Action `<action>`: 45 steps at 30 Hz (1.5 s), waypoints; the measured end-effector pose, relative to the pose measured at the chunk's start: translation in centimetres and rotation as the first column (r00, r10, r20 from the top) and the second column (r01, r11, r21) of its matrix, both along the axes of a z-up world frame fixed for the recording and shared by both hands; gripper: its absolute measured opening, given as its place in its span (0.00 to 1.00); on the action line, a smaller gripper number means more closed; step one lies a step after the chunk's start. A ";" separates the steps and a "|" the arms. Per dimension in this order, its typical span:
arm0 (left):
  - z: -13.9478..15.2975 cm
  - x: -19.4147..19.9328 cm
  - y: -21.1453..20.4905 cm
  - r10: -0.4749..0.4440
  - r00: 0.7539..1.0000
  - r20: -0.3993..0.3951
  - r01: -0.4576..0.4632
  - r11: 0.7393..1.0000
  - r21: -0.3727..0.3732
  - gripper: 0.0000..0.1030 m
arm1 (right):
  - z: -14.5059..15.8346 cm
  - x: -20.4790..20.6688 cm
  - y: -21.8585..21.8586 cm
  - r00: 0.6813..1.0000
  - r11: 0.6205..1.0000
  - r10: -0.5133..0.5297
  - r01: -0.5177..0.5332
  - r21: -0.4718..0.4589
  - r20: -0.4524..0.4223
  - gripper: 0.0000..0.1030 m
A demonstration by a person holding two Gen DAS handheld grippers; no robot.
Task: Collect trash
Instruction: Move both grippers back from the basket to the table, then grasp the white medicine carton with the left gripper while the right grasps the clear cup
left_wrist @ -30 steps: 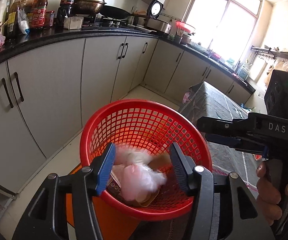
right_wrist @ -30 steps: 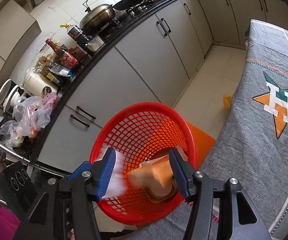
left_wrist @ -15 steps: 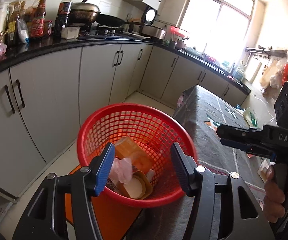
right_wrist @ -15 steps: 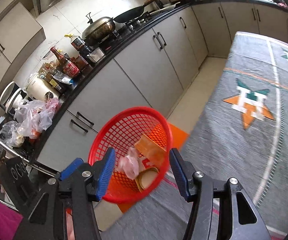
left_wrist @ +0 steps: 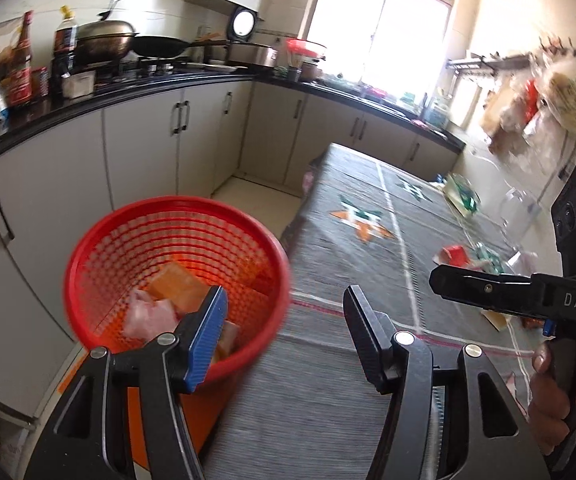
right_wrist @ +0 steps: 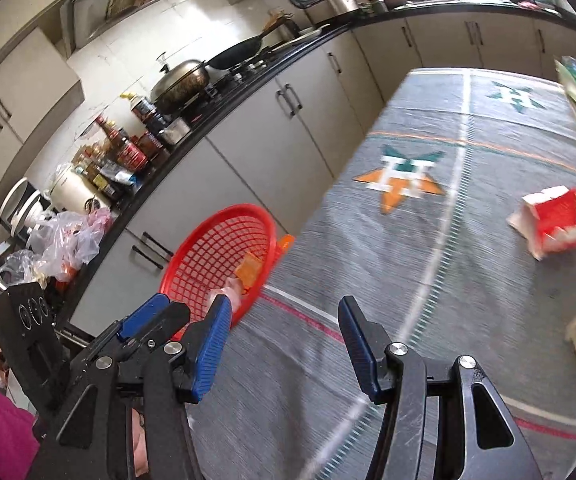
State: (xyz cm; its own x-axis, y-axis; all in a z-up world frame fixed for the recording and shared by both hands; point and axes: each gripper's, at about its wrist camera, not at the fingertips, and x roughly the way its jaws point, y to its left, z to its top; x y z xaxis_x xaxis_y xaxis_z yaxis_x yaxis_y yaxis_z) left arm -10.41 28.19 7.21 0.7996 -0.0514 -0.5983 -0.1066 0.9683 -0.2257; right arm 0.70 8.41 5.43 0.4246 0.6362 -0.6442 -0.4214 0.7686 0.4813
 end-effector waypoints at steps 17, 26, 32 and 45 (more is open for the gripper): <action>0.3 2.9 -14.3 -0.257 0.963 -0.079 0.262 0.963 0.059 0.63 | 3.7 -1.5 -19.3 0.930 0.934 -0.355 0.348 0.084 0.097 0.59; -0.1 3.8 -20.3 -0.361 0.925 -0.123 0.369 0.928 0.056 0.64 | 2.8 2.2 -29.6 0.836 0.837 -0.545 0.547 -0.023 0.063 0.64; -0.2 4.3 -22.0 -0.380 0.914 -0.140 0.392 0.917 0.075 0.65 | 1.0 4.0 -31.1 0.848 0.849 -0.528 0.528 0.019 0.051 0.69; 0.1 8.0 -23.3 -0.377 0.910 -0.172 0.378 0.925 -0.028 0.65 | -0.4 3.9 -26.8 0.908 0.908 -0.400 0.411 -0.083 0.120 0.51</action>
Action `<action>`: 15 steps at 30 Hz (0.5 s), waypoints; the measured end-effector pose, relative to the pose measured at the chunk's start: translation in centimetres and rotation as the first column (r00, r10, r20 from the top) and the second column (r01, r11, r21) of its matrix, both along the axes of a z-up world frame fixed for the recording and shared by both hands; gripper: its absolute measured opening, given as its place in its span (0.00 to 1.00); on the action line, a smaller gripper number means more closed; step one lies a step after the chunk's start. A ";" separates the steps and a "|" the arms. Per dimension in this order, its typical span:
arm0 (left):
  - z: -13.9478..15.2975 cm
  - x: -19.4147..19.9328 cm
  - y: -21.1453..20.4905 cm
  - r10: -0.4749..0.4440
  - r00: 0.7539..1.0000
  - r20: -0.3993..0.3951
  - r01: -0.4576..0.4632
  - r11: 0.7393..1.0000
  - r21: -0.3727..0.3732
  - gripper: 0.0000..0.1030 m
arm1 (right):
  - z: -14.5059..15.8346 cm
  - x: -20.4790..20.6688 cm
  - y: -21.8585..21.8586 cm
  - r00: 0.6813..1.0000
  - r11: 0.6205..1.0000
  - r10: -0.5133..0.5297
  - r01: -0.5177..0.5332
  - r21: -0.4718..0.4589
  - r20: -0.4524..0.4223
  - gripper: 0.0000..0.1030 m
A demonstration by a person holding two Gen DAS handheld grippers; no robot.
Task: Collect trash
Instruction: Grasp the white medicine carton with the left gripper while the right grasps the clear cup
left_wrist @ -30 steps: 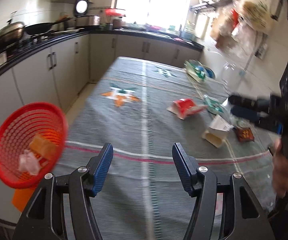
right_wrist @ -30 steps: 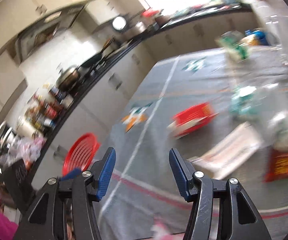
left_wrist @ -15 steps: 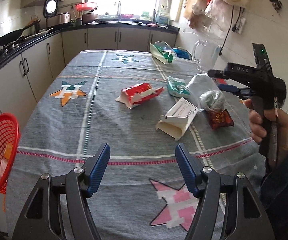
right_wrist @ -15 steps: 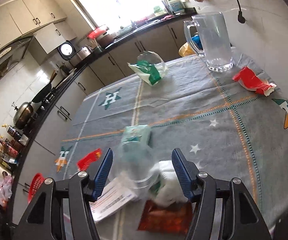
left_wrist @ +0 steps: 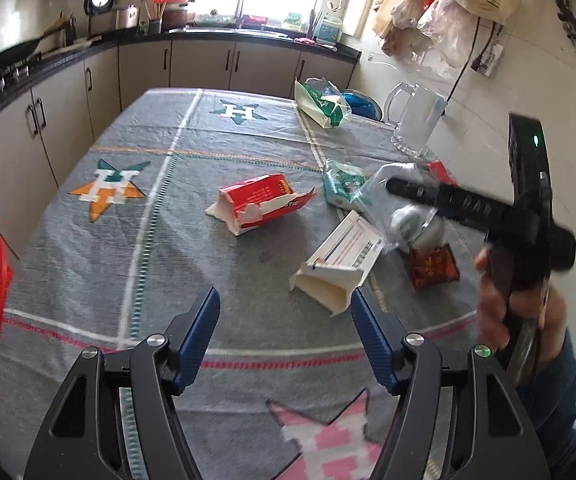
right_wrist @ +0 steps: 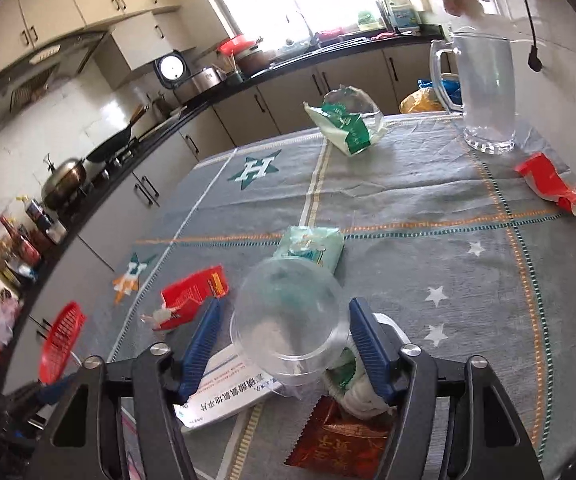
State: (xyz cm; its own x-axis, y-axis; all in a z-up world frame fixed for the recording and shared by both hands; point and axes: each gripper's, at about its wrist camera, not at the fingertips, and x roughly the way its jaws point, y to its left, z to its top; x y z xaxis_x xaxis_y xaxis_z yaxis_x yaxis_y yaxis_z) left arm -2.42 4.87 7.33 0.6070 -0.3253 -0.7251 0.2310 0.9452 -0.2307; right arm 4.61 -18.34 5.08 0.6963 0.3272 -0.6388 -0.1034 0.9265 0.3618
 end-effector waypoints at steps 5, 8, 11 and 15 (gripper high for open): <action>-1.0 2.1 -0.8 0.007 0.995 -0.101 -0.017 0.995 -0.098 0.65 | 0.0 -0.6 -0.6 0.999 1.000 -0.022 0.021 0.017 0.023 0.51; -1.5 2.8 -1.2 0.004 0.987 -0.160 -0.033 0.983 -0.180 0.65 | 0.5 -1.2 -1.4 0.997 0.998 -0.055 0.052 0.046 0.054 0.51; -1.9 3.6 -1.5 0.021 0.975 -0.222 -0.076 0.967 -0.242 0.63 | 1.0 -1.5 -2.0 0.995 0.994 -0.072 0.066 0.084 0.072 0.51; -2.6 4.4 -1.9 0.057 0.959 -0.277 -0.136 0.951 -0.277 0.60 | 1.7 -2.1 -2.7 0.990 0.990 -0.098 0.086 0.114 0.103 0.51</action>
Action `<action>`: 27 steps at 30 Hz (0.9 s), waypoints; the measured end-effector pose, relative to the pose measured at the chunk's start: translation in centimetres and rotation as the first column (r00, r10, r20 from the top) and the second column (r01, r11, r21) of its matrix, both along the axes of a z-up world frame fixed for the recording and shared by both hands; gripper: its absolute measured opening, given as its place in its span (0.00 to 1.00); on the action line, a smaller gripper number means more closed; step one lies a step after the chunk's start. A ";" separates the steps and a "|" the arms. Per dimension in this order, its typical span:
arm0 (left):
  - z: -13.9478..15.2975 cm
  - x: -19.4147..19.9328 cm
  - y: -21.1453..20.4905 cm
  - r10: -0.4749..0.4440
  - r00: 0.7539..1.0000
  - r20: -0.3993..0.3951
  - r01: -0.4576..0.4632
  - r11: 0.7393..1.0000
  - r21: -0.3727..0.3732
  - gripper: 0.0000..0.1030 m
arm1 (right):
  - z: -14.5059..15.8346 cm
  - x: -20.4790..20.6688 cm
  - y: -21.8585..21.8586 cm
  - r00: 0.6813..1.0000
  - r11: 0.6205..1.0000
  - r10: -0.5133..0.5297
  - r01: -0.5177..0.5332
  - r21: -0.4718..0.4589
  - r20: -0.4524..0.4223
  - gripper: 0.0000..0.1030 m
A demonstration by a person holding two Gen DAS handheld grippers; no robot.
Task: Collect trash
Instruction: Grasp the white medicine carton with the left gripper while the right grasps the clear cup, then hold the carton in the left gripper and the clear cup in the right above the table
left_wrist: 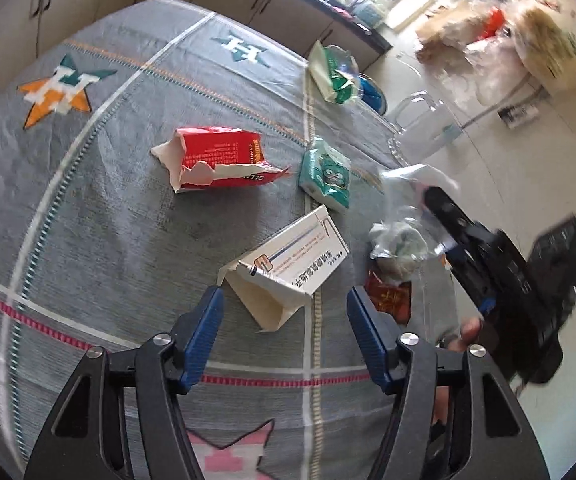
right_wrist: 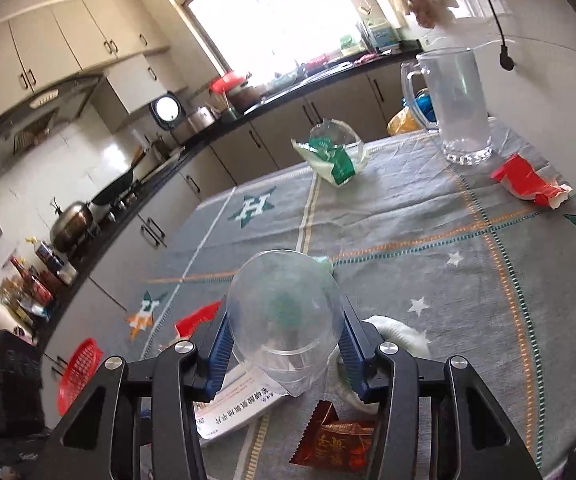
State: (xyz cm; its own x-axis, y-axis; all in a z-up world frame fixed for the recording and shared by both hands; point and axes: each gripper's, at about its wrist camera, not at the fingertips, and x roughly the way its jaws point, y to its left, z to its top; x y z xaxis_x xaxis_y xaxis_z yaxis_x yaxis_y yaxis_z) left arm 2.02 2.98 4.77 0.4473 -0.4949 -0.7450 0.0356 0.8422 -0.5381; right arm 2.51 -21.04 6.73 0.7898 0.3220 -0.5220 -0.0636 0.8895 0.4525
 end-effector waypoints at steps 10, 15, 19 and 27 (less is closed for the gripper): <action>-1.8 1.3 -2.3 0.026 0.999 -0.036 -0.023 0.996 0.082 0.34 | 0.6 -0.5 -0.8 0.999 0.999 -0.024 0.023 0.039 0.027 0.51; -2.6 1.8 -2.1 0.021 0.999 -0.027 -0.019 0.996 0.082 0.25 | 0.7 -0.5 -0.7 0.999 0.999 -0.011 0.009 0.050 0.032 0.51; -2.4 1.5 -1.3 0.002 1.000 0.011 -0.003 0.996 0.088 0.09 | 0.7 -0.6 -0.1 0.999 0.999 0.020 -0.022 0.047 0.044 0.51; -1.8 -1.1 2.3 -0.002 0.992 0.127 -0.012 0.994 0.108 0.05 | 0.0 -0.2 1.8 0.992 0.990 0.124 -0.125 0.059 0.030 0.51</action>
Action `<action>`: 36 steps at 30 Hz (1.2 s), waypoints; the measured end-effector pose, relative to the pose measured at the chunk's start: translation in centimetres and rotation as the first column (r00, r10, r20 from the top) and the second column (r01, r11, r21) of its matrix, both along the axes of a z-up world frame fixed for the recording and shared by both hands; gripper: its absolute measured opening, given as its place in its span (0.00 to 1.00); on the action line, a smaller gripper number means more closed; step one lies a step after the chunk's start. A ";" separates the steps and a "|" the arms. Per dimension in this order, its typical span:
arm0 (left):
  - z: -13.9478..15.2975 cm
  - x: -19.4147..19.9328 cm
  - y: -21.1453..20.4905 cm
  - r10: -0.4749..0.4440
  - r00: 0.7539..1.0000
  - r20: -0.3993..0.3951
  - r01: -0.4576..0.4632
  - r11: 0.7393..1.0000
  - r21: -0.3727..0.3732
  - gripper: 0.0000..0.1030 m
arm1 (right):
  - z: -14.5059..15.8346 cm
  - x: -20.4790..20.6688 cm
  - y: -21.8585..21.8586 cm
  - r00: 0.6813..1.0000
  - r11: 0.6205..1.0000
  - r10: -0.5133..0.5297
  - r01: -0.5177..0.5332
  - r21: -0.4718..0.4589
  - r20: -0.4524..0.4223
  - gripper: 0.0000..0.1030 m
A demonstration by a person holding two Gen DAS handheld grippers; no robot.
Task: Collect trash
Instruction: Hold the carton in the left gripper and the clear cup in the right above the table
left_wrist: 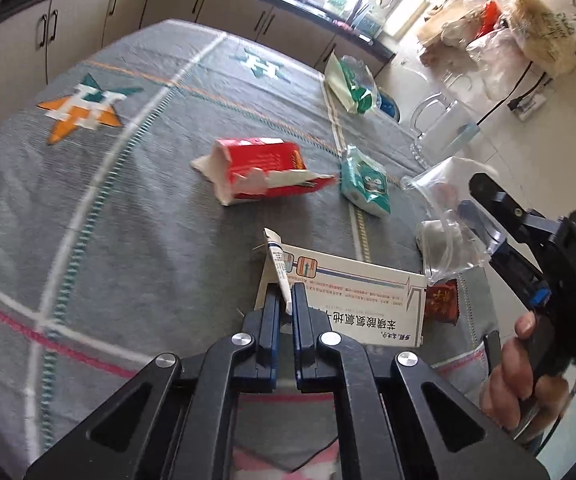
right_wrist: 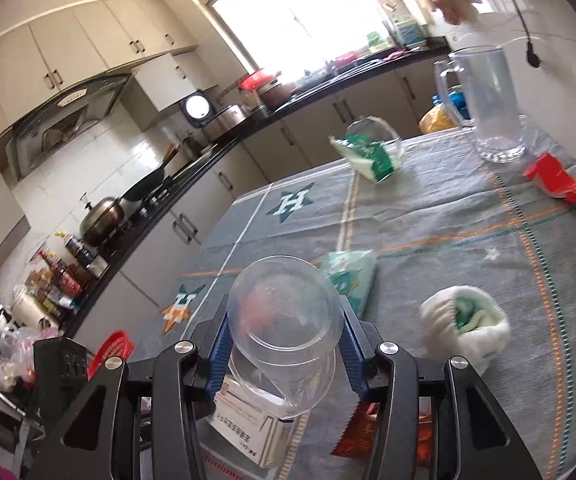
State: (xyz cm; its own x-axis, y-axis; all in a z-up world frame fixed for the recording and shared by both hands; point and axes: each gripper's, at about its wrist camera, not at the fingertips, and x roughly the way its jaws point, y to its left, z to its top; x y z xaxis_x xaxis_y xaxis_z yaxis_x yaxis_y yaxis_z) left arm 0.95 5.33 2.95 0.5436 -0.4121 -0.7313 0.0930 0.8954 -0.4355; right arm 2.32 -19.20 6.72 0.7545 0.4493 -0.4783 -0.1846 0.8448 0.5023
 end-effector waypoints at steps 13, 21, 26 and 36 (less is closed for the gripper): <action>0.4 -1.3 0.9 0.004 0.997 0.082 -0.010 0.997 0.077 0.05 | -0.8 0.3 2.6 0.998 0.995 0.061 -0.061 -0.085 -0.004 0.51; 1.6 -2.0 0.9 0.004 0.992 0.124 -0.015 0.996 0.087 0.04 | -0.6 0.1 2.2 0.999 0.996 0.044 -0.043 -0.080 0.014 0.51; 2.0 -2.3 1.0 0.008 0.991 0.135 -0.020 0.996 0.091 0.04 | -0.4 0.0 2.1 0.999 0.996 0.041 -0.039 -0.076 0.022 0.51; 2.4 -2.7 1.4 0.026 0.988 0.154 -0.043 0.993 0.107 0.04 | -0.2 -0.2 2.0 0.999 0.997 0.034 -0.032 -0.067 0.033 0.51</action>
State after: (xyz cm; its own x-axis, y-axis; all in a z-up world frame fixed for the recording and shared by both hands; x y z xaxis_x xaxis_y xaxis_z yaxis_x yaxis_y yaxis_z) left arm -1.77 6.78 5.30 0.6643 -0.3126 -0.6789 0.1183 0.9409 -0.3174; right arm 2.09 -17.22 6.50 0.7559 0.4423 -0.4827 -0.2289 0.8693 0.4381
